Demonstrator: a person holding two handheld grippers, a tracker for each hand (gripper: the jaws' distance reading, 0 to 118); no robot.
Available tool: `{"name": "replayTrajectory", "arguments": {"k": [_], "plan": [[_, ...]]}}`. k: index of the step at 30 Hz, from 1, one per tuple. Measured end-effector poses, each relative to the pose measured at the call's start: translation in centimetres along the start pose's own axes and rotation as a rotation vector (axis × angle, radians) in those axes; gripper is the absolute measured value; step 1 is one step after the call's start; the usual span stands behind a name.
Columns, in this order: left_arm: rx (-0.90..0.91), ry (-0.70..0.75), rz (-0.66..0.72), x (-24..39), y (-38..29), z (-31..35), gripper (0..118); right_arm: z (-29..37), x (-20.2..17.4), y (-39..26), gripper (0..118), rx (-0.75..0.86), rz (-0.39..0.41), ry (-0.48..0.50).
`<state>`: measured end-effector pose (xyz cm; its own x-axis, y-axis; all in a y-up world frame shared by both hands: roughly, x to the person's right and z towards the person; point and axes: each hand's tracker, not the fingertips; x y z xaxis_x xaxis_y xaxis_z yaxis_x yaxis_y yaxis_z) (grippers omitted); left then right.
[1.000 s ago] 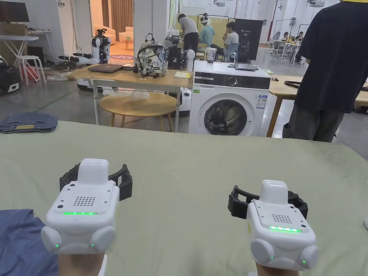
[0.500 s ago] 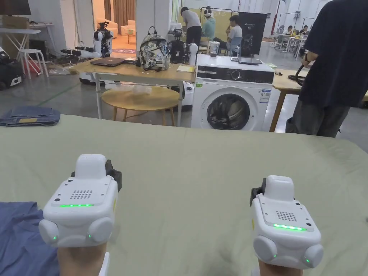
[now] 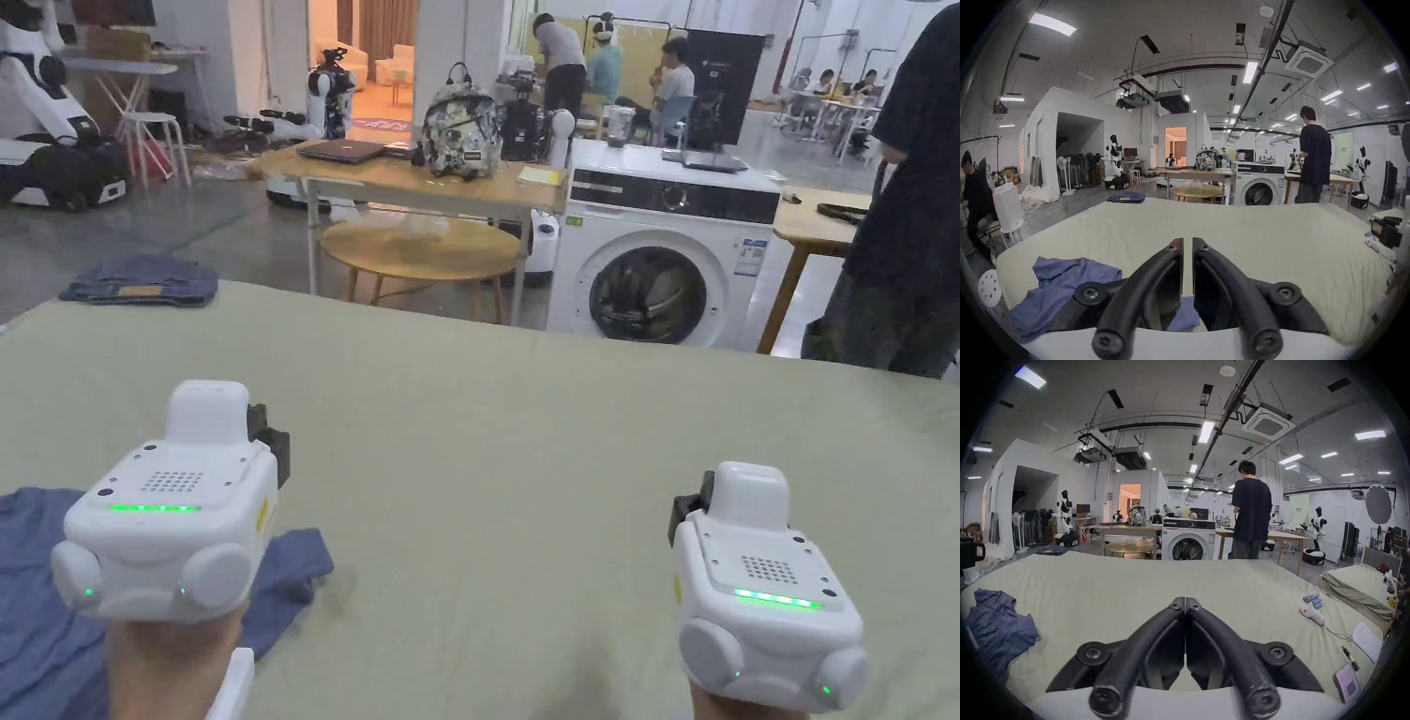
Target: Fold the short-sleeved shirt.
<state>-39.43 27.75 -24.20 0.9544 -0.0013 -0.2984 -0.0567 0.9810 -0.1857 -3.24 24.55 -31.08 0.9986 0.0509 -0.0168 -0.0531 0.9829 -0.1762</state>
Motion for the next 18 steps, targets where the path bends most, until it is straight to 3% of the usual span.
{"name": "replayTrajectory", "arguments": {"k": [9, 14, 18], "plan": [[-0.234, 0.144, -0.058, -10.2, -1.7, 1.2, 2, -0.6, -4.4, 0.0, 0, -0.035, 0.02, 0.115], [-0.383, 0.22, -0.025, -16.1, -3.8, 1.4, 1, -0.8, -7.1, -0.6, 0, -0.054, 0.047, 0.18], [-0.518, 0.158, 0.041, -19.1, -5.3, 1.1, 1, -0.9, -8.9, -1.3, 0, -0.08, 0.071, 0.222]]}}
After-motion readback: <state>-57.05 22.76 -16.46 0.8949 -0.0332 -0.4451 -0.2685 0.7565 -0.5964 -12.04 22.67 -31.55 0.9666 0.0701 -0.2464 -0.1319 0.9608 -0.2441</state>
